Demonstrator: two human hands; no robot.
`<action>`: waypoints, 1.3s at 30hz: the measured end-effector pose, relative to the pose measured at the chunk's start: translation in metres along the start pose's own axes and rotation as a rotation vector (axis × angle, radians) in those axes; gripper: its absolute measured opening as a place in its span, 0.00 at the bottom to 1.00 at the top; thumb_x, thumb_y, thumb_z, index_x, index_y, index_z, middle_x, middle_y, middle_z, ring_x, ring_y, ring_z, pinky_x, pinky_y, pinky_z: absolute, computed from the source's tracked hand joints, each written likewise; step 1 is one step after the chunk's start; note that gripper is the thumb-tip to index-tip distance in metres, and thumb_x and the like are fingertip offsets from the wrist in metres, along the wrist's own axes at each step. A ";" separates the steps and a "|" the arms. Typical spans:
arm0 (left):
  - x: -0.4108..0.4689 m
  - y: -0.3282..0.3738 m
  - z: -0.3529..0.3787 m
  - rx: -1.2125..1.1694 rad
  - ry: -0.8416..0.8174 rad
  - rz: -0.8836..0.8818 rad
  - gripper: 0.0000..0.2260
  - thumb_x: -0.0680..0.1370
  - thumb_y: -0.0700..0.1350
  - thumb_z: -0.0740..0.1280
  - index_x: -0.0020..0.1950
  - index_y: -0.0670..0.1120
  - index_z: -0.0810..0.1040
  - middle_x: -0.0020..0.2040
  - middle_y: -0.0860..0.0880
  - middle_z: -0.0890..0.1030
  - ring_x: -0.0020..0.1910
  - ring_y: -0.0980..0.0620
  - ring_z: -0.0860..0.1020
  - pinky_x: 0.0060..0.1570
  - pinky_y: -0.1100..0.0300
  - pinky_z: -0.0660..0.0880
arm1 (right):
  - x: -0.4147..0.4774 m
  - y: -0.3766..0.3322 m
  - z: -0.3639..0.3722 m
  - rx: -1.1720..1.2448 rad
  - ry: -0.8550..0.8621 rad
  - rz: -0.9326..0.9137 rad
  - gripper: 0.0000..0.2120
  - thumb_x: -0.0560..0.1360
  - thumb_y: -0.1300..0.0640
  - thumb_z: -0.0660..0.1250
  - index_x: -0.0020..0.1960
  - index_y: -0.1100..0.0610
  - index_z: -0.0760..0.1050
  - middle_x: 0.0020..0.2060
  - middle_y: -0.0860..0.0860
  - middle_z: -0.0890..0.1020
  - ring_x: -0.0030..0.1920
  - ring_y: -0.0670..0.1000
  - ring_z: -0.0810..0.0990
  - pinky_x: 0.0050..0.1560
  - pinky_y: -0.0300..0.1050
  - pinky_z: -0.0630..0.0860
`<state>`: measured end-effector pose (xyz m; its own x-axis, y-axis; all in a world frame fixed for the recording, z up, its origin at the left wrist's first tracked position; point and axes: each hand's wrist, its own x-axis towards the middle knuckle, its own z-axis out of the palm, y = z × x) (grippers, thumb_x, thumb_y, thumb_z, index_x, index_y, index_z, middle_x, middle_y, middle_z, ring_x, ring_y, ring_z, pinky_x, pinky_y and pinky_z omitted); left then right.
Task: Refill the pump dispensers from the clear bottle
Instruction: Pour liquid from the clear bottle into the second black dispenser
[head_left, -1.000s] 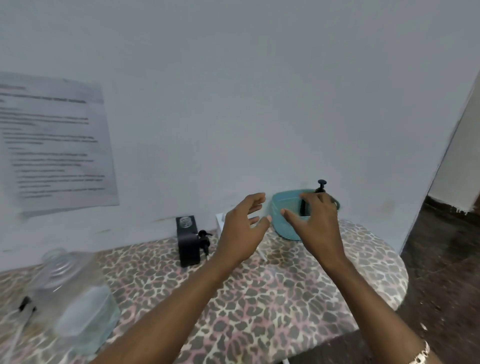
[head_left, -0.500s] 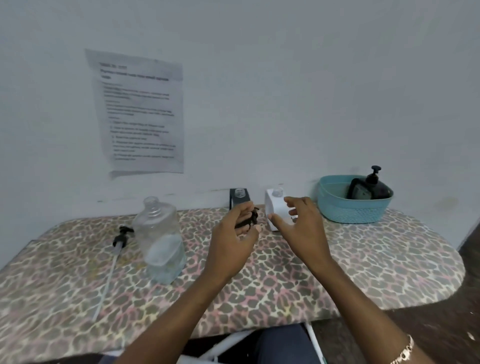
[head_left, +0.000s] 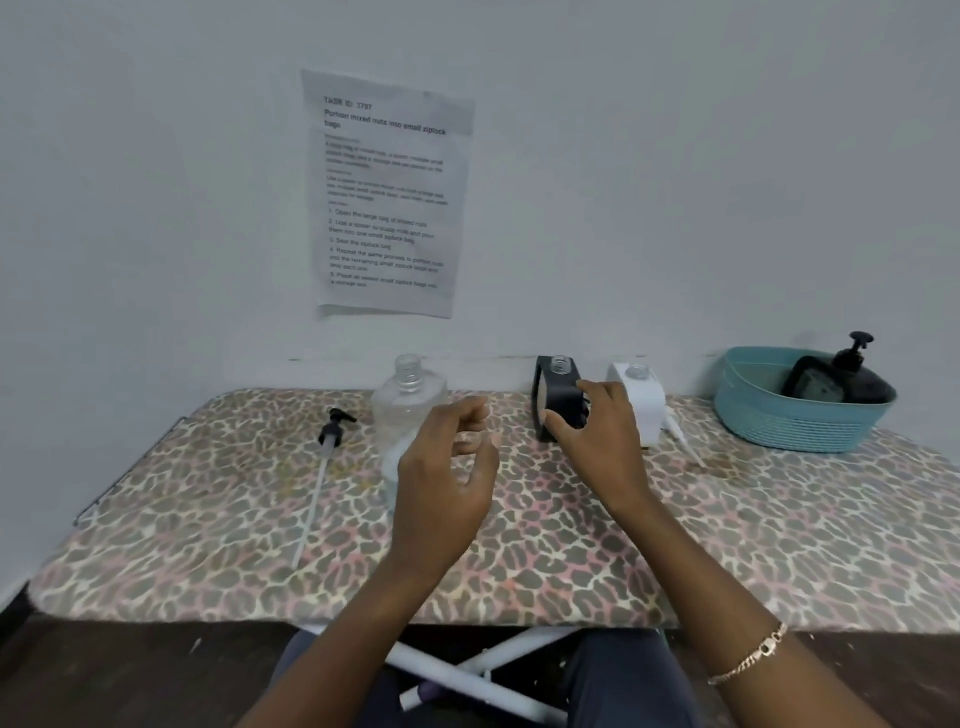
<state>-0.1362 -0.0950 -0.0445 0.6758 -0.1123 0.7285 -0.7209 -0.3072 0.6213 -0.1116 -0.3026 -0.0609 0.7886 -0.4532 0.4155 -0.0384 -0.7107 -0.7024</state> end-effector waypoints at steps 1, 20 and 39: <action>0.000 -0.001 -0.006 0.025 0.043 0.029 0.13 0.80 0.36 0.73 0.64 0.43 0.79 0.54 0.51 0.82 0.55 0.58 0.81 0.51 0.63 0.81 | 0.001 -0.001 0.004 -0.013 0.005 0.001 0.26 0.76 0.47 0.75 0.69 0.58 0.74 0.64 0.53 0.74 0.64 0.54 0.74 0.64 0.51 0.76; 0.006 -0.066 -0.029 -0.017 0.123 -0.301 0.35 0.75 0.56 0.77 0.77 0.49 0.65 0.70 0.52 0.71 0.70 0.53 0.73 0.67 0.51 0.76 | 0.020 0.009 0.045 0.112 0.023 0.180 0.31 0.76 0.45 0.75 0.72 0.55 0.69 0.65 0.52 0.78 0.62 0.53 0.79 0.59 0.49 0.77; -0.003 -0.076 -0.017 -0.038 0.070 -0.400 0.23 0.77 0.51 0.77 0.67 0.58 0.70 0.57 0.60 0.78 0.53 0.75 0.77 0.47 0.78 0.73 | 0.022 0.012 0.046 0.218 0.007 0.279 0.15 0.75 0.51 0.74 0.56 0.55 0.74 0.49 0.49 0.82 0.45 0.47 0.80 0.38 0.40 0.73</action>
<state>-0.0861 -0.0549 -0.0887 0.8927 0.0744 0.4444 -0.4093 -0.2784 0.8689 -0.0660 -0.2964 -0.0866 0.7617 -0.6184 0.1934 -0.1198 -0.4277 -0.8959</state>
